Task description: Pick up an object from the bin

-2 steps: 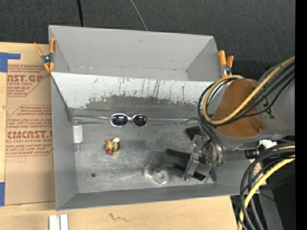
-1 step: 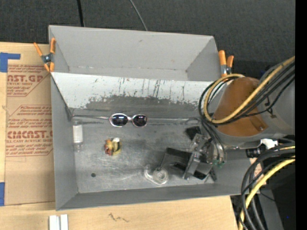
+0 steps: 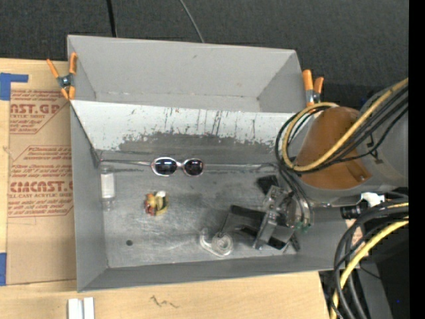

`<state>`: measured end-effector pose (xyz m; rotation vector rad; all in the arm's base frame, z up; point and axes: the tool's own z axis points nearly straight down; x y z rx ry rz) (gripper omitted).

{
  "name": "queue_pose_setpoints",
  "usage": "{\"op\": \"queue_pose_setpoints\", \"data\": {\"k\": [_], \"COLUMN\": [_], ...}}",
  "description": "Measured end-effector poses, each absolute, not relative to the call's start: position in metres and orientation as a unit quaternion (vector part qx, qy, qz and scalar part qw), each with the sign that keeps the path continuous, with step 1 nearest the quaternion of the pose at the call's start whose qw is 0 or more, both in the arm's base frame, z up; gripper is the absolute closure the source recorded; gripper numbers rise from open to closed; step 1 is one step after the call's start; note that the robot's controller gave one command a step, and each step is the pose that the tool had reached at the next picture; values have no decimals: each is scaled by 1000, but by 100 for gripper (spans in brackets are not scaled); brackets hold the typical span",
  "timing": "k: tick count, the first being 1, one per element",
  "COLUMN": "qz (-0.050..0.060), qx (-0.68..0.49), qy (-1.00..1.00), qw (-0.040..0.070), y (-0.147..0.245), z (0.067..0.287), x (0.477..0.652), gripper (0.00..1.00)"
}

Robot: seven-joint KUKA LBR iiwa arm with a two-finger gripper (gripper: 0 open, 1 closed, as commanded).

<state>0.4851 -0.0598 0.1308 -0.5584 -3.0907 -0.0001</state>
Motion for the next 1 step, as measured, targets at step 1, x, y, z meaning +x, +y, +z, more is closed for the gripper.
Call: {"op": "queue_pose_setpoints", "data": {"k": [1], "qz": [0], "qx": [-178], "qy": [-984], "qw": [2], "y": [-60], "z": [133], "x": [484], "gripper": [100]}}
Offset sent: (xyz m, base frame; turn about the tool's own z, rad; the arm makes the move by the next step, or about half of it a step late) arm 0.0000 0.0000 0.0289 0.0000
